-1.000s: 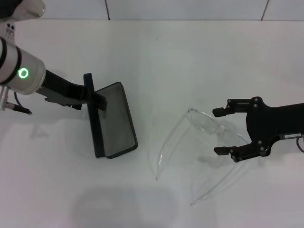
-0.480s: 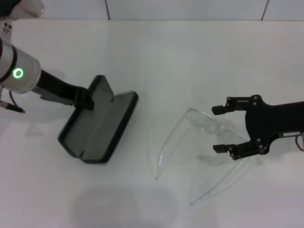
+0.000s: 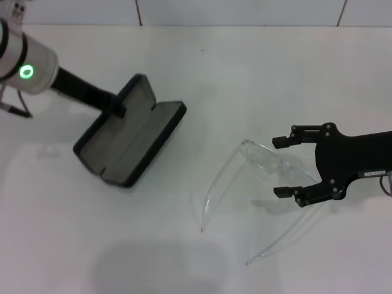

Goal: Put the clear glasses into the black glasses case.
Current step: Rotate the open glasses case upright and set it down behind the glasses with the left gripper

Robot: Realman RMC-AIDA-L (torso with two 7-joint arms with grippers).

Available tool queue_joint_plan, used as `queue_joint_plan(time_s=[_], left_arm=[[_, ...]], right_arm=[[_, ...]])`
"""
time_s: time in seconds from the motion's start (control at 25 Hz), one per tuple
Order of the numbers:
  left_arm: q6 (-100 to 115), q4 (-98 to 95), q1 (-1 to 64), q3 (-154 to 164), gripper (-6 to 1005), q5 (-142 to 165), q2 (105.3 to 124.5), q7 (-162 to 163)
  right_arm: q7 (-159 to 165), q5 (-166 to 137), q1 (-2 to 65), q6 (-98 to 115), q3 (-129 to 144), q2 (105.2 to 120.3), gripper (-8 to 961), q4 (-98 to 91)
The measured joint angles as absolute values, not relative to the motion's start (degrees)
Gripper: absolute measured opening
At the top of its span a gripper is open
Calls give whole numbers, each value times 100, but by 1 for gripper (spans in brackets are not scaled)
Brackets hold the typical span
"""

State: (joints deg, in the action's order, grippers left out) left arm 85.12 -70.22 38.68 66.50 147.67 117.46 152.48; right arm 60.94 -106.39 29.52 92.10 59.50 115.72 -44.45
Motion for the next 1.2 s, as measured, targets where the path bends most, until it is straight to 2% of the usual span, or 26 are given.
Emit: queue_joint_plan(time_s=[0.16,0.4,0.56,1.2], left_arm=[[8110,-7018,4010,6667,212,14767,11745,14147],[7103,-7007,4172,6808,211,14766,11887,12339],[6894,-6930,4362,7437,211,14765,11897,11535],[7032,-6135,5292,8833,210,14645,11972,10983]], right_arm=[[6007,-10599,2928,9251,6000,11596,831,-4392],[5826,-10391,2930,9245,6294,11604,831,-4155],[5768,-10263,2964,9236,6429,11612,831,-3979],[5543,-10019,3002,9177,6600,11610,831,-3630]])
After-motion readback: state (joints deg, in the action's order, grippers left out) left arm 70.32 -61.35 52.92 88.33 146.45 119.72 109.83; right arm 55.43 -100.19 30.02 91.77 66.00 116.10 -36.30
